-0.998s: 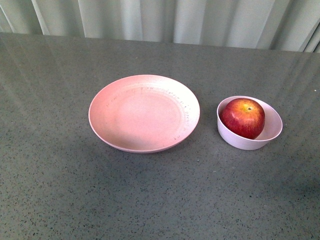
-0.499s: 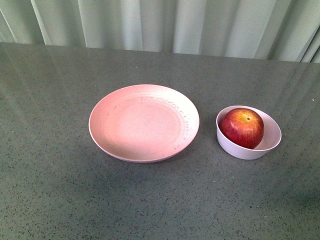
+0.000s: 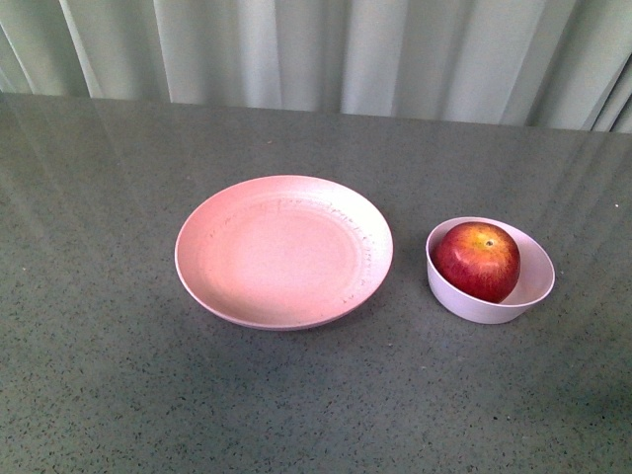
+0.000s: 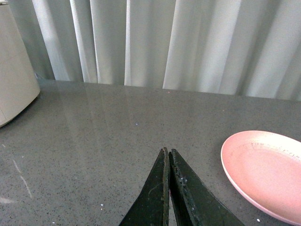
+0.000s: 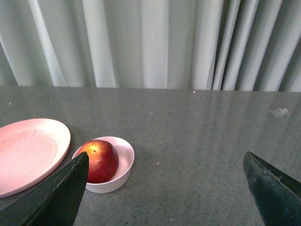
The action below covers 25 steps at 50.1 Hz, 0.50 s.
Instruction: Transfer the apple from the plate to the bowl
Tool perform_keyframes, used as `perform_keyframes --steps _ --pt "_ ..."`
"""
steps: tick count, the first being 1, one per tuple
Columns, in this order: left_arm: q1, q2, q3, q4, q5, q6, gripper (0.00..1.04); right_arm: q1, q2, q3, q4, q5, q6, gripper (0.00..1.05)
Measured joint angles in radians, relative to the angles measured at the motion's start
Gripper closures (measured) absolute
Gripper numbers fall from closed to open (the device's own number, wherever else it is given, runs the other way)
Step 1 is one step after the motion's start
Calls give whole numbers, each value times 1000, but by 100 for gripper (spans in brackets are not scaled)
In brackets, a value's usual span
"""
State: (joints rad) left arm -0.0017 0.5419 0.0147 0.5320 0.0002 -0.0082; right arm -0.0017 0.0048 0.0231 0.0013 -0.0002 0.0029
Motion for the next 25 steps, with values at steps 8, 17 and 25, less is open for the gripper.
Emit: perform_keyframes --steps 8,17,25 --pt "0 -79 0 -72 0 0 103 0 0 0 0 0 0 9" --pt "0 -150 0 -141 0 0 103 0 0 0 0 0 0 9" --pt "0 -214 0 -203 0 0 103 0 0 0 0 0 0 9"
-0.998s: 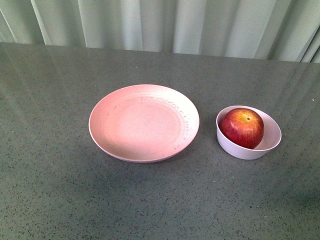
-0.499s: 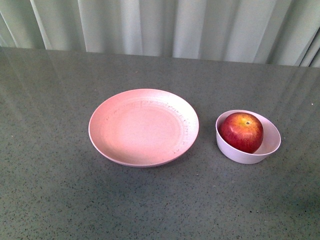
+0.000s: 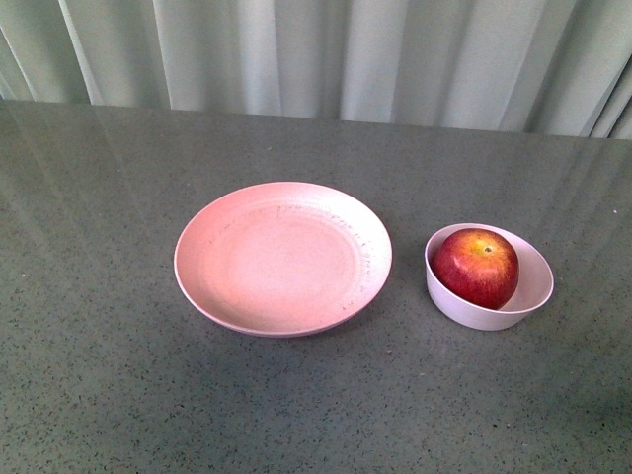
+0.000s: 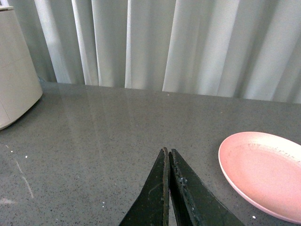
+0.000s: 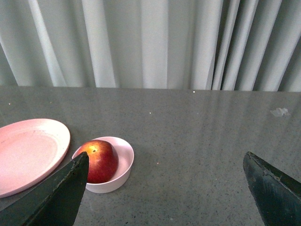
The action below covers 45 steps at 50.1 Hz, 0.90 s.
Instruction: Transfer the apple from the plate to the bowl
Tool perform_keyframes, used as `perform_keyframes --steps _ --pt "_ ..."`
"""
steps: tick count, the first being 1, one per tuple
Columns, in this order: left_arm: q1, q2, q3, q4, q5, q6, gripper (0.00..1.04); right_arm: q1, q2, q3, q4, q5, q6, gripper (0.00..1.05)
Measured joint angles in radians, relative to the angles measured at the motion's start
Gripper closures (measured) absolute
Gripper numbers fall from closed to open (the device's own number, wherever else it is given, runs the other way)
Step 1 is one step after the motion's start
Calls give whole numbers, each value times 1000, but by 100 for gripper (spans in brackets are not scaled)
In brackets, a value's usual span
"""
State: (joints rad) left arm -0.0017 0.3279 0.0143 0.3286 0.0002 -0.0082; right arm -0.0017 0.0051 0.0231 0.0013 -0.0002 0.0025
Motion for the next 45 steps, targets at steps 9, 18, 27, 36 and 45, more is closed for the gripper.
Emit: perform_keyframes --steps 9,18,27,36,45 --pt "0 -74 0 -74 0 0 103 0 0 0 0 0 0 9" --pt "0 -121 0 -120 0 0 103 0 0 0 0 0 0 9" --pt "0 -274 0 -306 0 0 103 0 0 0 0 0 0 9" --pt "0 -312 0 -329 0 0 103 0 0 0 0 0 0 9" --pt "0 -312 0 -329 0 0 103 0 0 0 0 0 0 9"
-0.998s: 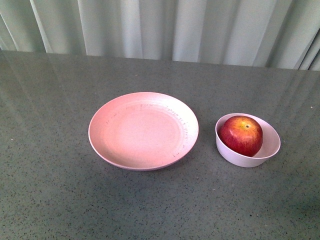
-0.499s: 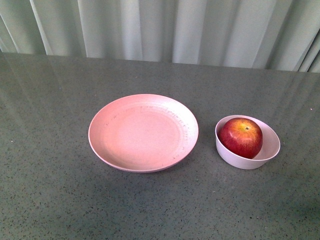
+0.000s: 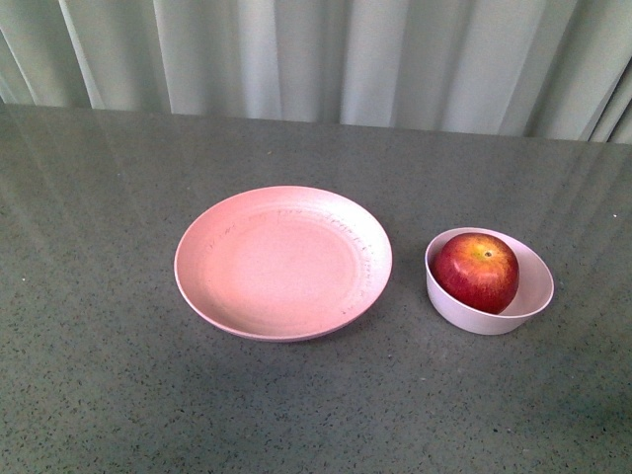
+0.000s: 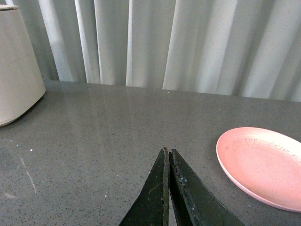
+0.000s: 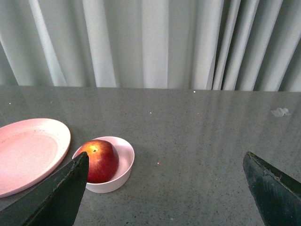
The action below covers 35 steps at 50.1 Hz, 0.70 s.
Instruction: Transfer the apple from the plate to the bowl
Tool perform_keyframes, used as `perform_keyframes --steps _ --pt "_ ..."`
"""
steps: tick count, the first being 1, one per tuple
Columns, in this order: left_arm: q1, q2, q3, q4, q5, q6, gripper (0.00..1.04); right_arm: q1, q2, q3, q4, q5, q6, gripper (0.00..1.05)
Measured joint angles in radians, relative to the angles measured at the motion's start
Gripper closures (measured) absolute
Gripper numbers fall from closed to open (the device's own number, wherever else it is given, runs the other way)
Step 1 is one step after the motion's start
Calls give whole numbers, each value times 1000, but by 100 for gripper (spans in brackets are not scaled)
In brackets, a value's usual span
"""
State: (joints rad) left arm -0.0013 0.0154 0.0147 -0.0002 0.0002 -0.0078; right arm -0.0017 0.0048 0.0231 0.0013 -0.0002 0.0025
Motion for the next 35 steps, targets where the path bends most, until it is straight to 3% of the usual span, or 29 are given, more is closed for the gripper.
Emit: perform_keyframes --steps 4,24,35 --pt "0 0 0 0 0 0 97 0 0 0 0 0 0 9" --pt "0 0 0 0 0 0 9 0 0 0 0 0 0 9" --pt "0 0 0 0 0 2 9 0 0 0 0 0 0 9"
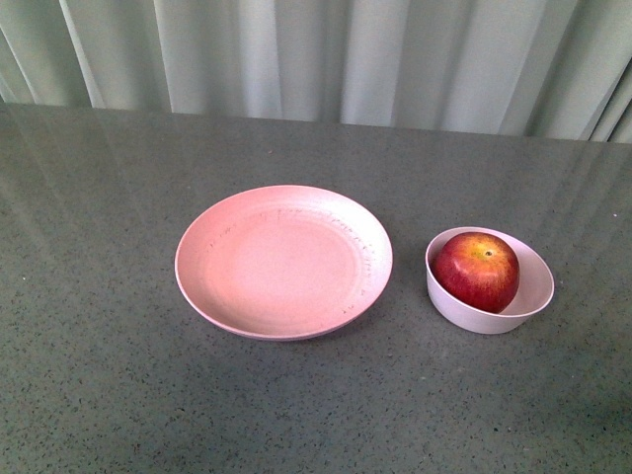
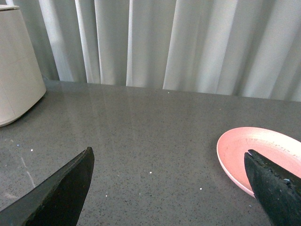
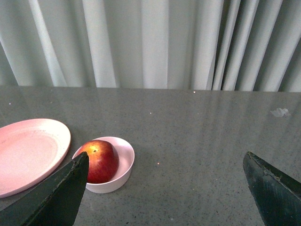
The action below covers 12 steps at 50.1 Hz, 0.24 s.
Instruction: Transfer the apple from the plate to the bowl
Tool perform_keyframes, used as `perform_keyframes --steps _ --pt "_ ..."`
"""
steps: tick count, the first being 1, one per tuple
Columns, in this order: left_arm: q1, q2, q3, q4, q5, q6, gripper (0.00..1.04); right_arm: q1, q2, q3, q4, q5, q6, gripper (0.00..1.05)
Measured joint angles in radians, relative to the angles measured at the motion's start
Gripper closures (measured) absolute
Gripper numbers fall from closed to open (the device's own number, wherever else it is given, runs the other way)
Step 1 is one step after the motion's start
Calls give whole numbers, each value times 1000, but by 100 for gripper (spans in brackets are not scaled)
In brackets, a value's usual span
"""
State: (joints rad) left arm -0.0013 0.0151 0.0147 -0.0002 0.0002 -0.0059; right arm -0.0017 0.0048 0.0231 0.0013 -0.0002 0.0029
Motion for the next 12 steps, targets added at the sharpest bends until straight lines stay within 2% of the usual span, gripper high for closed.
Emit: perform_keyframes --steps 12 --pt "0 0 0 0 0 0 9 0 0 0 0 0 0 9"
